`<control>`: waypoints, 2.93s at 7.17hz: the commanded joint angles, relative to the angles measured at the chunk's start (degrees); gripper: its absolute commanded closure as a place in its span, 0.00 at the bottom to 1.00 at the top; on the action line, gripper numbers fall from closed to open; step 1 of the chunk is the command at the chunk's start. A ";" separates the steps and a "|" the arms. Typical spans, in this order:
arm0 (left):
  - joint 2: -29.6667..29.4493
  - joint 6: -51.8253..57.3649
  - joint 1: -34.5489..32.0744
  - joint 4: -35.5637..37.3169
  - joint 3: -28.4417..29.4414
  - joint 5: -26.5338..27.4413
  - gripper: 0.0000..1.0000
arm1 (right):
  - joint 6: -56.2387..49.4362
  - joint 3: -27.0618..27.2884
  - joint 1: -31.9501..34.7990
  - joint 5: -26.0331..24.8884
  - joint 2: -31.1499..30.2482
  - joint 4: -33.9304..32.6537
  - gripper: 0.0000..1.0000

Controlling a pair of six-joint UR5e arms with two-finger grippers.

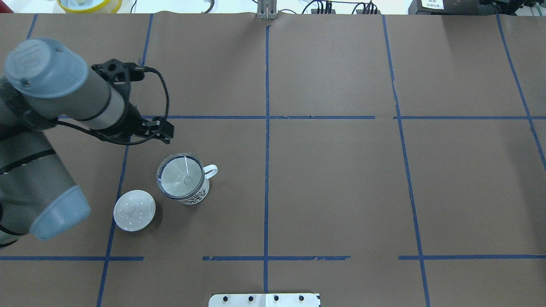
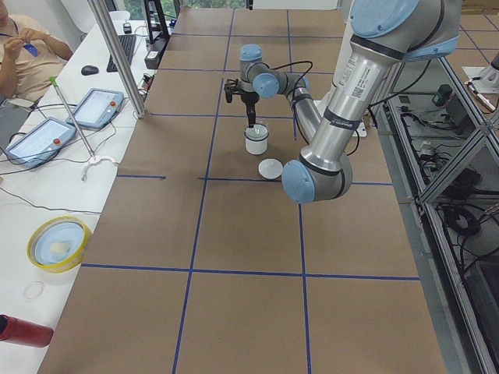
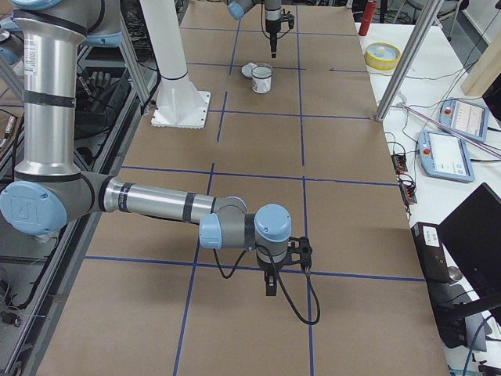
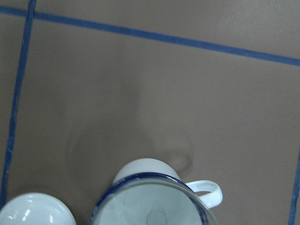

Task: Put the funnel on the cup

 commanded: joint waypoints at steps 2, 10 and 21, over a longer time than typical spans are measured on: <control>21.90 36.69 -22.14 -12.23 -0.04 -10.42 0.00 | 0.00 0.00 0.00 0.00 0.00 0.00 0.00; 27.86 69.67 -45.93 0.38 16.23 -16.66 0.00 | 0.00 0.00 0.00 0.00 0.00 0.00 0.00; 26.44 65.63 -47.96 2.87 15.00 -16.49 0.00 | 0.00 0.00 0.00 0.00 0.00 0.00 0.00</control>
